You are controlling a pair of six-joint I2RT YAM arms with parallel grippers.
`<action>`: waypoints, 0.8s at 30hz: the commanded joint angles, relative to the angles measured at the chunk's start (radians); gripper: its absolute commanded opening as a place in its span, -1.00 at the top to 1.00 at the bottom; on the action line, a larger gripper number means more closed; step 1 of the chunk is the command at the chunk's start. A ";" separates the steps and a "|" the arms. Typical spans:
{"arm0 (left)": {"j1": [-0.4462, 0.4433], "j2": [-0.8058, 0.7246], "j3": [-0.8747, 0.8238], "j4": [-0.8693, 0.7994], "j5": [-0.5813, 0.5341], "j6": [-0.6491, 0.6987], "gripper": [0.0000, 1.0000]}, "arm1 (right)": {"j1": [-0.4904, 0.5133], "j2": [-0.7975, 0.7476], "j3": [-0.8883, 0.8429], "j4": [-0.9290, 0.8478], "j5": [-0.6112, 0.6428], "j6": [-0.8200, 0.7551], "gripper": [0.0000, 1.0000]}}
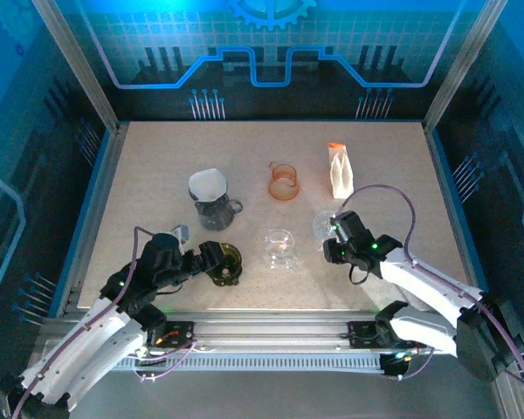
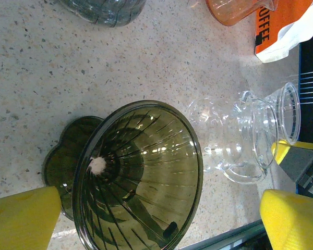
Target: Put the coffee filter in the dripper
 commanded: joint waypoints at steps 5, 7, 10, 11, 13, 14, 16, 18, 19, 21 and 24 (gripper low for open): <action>0.006 -0.006 -0.007 0.003 -0.011 -0.012 -0.98 | -0.018 0.000 -0.006 0.027 0.012 -0.006 0.50; 0.006 -0.005 -0.007 0.002 -0.012 -0.010 -0.98 | -0.018 -0.008 -0.006 0.022 0.011 -0.006 0.60; 0.006 -0.006 -0.004 0.000 -0.012 -0.010 -0.98 | -0.018 -0.030 -0.001 0.013 0.008 -0.011 0.75; 0.007 -0.005 -0.002 -0.001 -0.011 -0.012 -0.98 | -0.018 -0.039 0.002 0.006 0.005 -0.013 0.78; 0.006 -0.007 0.001 -0.007 -0.011 -0.011 -0.98 | -0.014 -0.063 0.016 -0.012 0.001 -0.020 0.85; 0.006 -0.007 0.003 -0.012 -0.011 -0.010 -0.98 | -0.013 -0.077 0.024 -0.021 0.004 -0.024 0.88; 0.007 -0.012 0.007 -0.017 -0.013 -0.007 -0.98 | -0.008 -0.105 0.039 -0.041 0.005 -0.035 0.93; 0.006 -0.019 0.007 -0.017 -0.013 -0.007 -0.98 | -0.002 -0.131 0.063 -0.063 0.004 -0.049 0.98; 0.007 -0.023 0.010 -0.017 -0.012 -0.005 -0.98 | 0.006 -0.142 0.080 -0.075 0.002 -0.055 1.00; 0.006 -0.029 0.014 -0.019 -0.012 -0.004 -0.98 | 0.026 -0.159 0.114 -0.097 0.005 -0.064 1.00; 0.006 -0.031 0.022 -0.025 -0.011 0.001 -0.98 | 0.086 -0.183 0.180 -0.120 0.005 -0.086 1.00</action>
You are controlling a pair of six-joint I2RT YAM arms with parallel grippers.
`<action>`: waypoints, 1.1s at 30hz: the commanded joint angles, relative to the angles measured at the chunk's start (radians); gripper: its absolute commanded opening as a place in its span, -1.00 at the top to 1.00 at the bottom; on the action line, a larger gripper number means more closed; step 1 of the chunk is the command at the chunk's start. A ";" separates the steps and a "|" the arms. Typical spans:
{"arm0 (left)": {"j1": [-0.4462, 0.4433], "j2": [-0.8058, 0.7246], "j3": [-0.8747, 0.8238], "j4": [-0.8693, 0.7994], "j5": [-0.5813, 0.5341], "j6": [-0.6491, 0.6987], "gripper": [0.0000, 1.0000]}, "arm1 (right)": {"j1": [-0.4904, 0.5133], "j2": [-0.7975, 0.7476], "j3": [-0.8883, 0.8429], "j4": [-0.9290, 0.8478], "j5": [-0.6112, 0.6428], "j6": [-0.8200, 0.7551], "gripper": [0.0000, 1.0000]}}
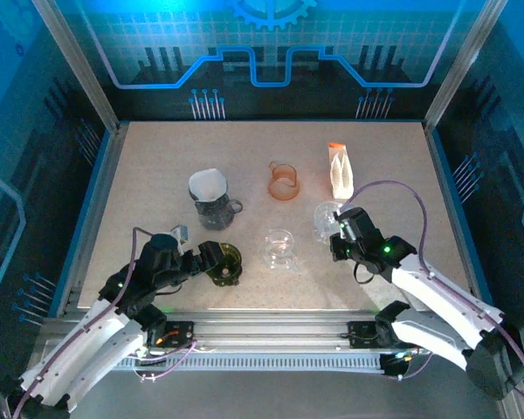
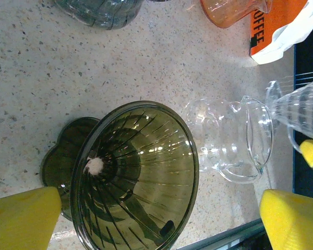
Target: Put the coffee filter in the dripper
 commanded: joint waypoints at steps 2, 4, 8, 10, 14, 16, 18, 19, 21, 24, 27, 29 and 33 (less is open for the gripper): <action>0.006 -0.011 0.027 -0.025 -0.011 0.003 -0.98 | 0.097 -0.027 0.136 -0.040 -0.009 -0.057 1.00; 0.006 -0.011 0.028 -0.029 -0.013 0.004 -0.98 | 0.155 0.001 0.200 -0.068 -0.019 -0.079 1.00; 0.006 -0.013 0.024 -0.029 -0.012 0.007 -0.98 | 0.261 0.083 0.316 -0.142 -0.034 -0.120 1.00; 0.006 -0.015 0.024 -0.033 -0.013 0.007 -0.98 | 0.298 0.120 0.349 -0.174 -0.041 -0.127 1.00; 0.006 -0.025 0.019 -0.036 -0.017 0.007 -0.98 | 0.364 0.171 0.374 -0.199 -0.021 -0.130 1.00; 0.006 -0.027 0.017 -0.035 -0.018 0.005 -0.98 | 0.380 0.184 0.374 -0.198 -0.007 -0.128 1.00; 0.006 -0.027 0.016 -0.036 -0.018 0.006 -0.98 | 0.390 0.194 0.371 -0.193 -0.002 -0.129 1.00; 0.006 -0.027 0.014 -0.036 -0.018 0.007 -0.98 | 0.393 0.198 0.370 -0.189 -0.002 -0.128 1.00; 0.007 -0.027 0.013 -0.035 -0.018 0.005 -0.98 | 0.398 0.205 0.365 -0.181 -0.006 -0.127 1.00; 0.006 -0.027 0.010 -0.032 -0.016 0.003 -0.98 | 0.399 0.214 0.348 -0.164 -0.016 -0.123 1.00; 0.006 -0.027 0.007 -0.028 -0.018 0.002 -0.98 | 0.398 0.227 0.336 -0.156 -0.008 -0.122 1.00; 0.006 -0.027 0.005 -0.027 -0.018 0.002 -0.98 | 0.397 0.233 0.329 -0.152 0.000 -0.120 1.00; 0.006 -0.027 0.007 -0.028 -0.020 0.003 -0.98 | 0.387 0.241 0.327 -0.154 -0.003 -0.118 1.00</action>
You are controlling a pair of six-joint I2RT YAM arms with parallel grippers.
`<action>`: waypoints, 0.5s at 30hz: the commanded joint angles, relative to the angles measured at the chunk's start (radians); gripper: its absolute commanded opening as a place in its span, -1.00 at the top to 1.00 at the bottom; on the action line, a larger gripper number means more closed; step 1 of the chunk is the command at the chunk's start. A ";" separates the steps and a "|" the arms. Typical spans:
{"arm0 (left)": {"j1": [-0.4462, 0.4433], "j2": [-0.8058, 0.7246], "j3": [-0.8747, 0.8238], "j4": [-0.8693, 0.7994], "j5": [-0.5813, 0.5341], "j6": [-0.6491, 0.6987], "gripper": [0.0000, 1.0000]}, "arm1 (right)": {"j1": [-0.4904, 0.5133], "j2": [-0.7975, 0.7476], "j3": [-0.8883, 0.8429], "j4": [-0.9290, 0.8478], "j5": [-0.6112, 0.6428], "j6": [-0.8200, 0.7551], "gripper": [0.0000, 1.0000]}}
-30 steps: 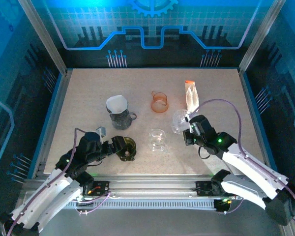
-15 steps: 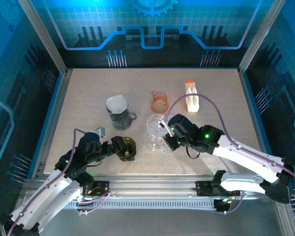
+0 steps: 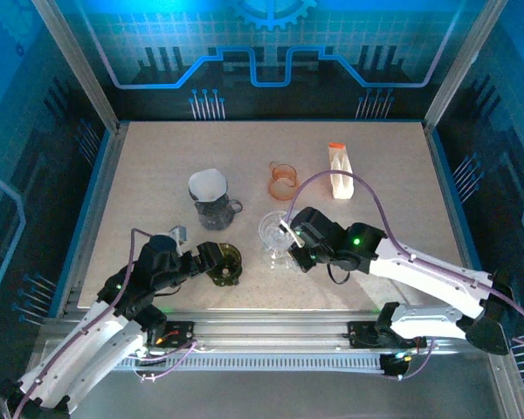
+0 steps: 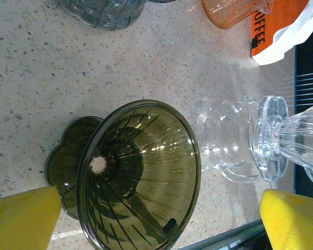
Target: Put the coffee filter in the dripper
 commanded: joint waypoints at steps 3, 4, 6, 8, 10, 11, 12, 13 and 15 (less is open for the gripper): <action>0.006 -0.010 0.007 -0.012 -0.014 0.003 -0.98 | -0.007 0.004 -0.003 0.013 0.007 0.003 1.00; 0.006 -0.010 0.007 -0.012 -0.014 0.003 -0.98 | -0.009 0.005 -0.003 0.010 0.004 0.005 1.00; 0.006 -0.010 0.005 -0.012 -0.014 0.003 -0.98 | -0.014 0.008 0.002 0.001 -0.002 0.009 1.00; 0.006 -0.010 0.007 -0.011 -0.016 0.003 -0.98 | -0.015 0.012 0.011 -0.015 -0.004 0.013 1.00; 0.007 -0.009 0.004 -0.011 -0.016 0.003 -0.98 | -0.016 0.015 0.016 -0.029 -0.002 0.016 1.00; 0.007 -0.010 0.004 -0.009 -0.016 0.003 -0.98 | -0.017 0.016 0.017 -0.033 -0.004 0.018 1.00; 0.007 -0.008 0.004 -0.009 -0.016 0.002 -0.98 | -0.019 0.018 0.016 -0.036 -0.004 0.018 1.00; 0.006 -0.008 0.002 -0.009 -0.017 0.002 -0.98 | -0.022 0.021 0.017 -0.042 -0.002 0.022 1.00; 0.006 -0.008 0.002 -0.008 -0.016 0.002 -0.98 | -0.024 0.019 0.013 -0.039 0.000 0.022 0.99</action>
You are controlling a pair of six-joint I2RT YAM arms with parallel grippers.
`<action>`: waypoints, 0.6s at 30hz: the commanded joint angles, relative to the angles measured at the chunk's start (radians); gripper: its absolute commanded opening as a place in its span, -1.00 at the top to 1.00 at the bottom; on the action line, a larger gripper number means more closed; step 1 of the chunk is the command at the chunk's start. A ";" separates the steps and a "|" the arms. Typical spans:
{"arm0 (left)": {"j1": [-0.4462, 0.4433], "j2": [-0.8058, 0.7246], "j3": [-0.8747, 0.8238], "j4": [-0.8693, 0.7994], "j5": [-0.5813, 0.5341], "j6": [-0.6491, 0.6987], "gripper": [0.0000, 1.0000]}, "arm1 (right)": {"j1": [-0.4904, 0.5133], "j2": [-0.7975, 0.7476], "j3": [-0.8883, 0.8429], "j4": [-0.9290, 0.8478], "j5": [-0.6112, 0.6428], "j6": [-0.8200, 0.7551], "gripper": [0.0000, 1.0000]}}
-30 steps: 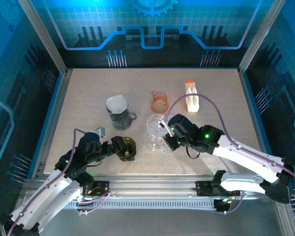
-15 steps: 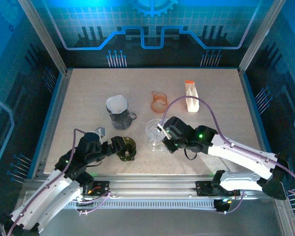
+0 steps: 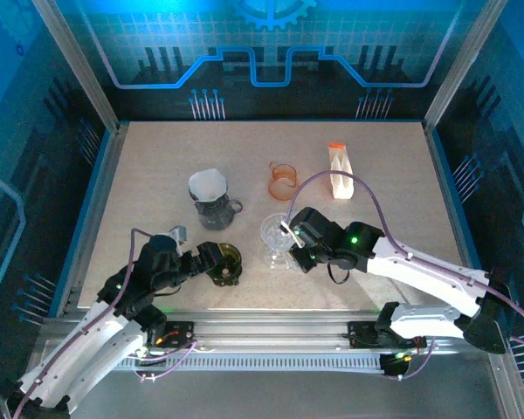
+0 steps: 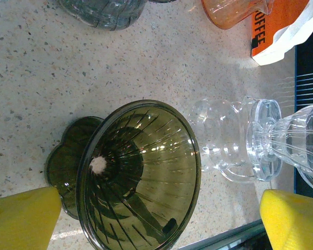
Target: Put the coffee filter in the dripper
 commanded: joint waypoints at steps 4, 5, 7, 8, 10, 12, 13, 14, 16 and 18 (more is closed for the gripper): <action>0.006 -0.009 0.001 -0.006 -0.015 0.002 -0.98 | -0.012 0.005 0.012 -0.009 -0.014 0.021 0.66; 0.006 -0.008 0.001 -0.005 -0.015 0.002 -0.98 | -0.012 0.004 0.012 -0.005 -0.015 0.020 0.54; 0.007 -0.008 0.000 -0.005 -0.014 0.002 -0.98 | -0.012 -0.004 0.011 0.002 -0.014 0.022 0.30; 0.006 -0.008 0.001 -0.004 -0.015 0.002 -0.98 | -0.012 -0.008 0.011 0.005 -0.014 0.022 0.20; 0.006 -0.007 0.000 -0.004 -0.015 0.001 -0.98 | -0.012 -0.016 0.007 0.008 -0.012 0.020 -0.01; 0.006 -0.007 -0.001 -0.003 -0.015 0.002 -0.98 | -0.012 -0.023 0.006 0.012 -0.011 0.018 -0.12; 0.006 -0.007 -0.001 -0.003 -0.015 0.001 -0.98 | -0.013 -0.028 0.003 0.014 -0.010 0.017 -0.17; 0.006 -0.007 -0.001 -0.002 -0.015 0.001 -0.98 | -0.012 -0.033 0.002 0.018 -0.013 0.019 -0.21; 0.006 -0.007 0.000 -0.002 -0.015 0.002 -0.98 | -0.014 -0.048 -0.002 0.021 -0.012 0.019 -0.28; 0.006 -0.007 -0.001 0.000 -0.013 0.002 -0.98 | -0.018 -0.065 -0.003 0.021 -0.011 0.018 -0.31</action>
